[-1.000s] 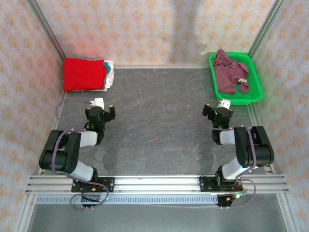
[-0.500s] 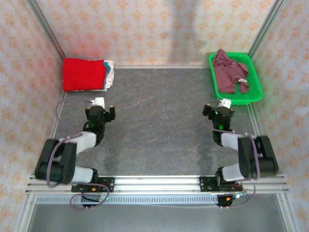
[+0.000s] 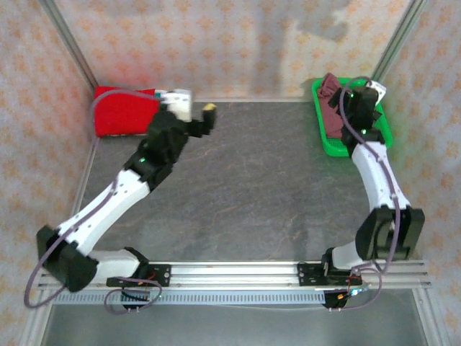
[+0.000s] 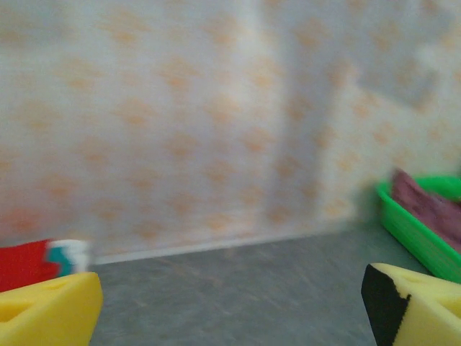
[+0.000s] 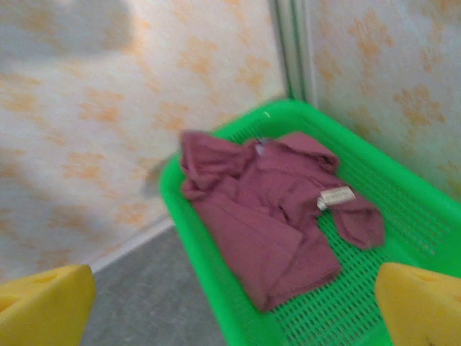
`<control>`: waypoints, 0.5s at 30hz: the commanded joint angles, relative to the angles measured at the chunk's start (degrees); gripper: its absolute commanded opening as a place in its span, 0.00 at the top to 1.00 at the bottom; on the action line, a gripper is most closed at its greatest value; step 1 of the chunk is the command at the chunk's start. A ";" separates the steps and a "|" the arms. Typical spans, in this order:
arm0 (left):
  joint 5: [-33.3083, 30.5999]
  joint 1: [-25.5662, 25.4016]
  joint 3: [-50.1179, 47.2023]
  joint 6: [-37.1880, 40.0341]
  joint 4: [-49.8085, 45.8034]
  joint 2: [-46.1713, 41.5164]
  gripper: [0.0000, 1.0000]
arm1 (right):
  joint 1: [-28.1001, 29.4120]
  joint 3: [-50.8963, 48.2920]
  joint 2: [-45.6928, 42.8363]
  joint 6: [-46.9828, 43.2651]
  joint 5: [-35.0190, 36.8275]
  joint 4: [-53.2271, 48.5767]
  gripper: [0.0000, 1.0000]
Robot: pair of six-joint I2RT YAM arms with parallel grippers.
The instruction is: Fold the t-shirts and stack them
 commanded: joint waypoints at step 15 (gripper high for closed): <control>11.15 -14.50 18.61 2.01 -14.06 26.59 0.11 | -9.00 40.43 42.94 1.20 -10.27 -31.63 0.08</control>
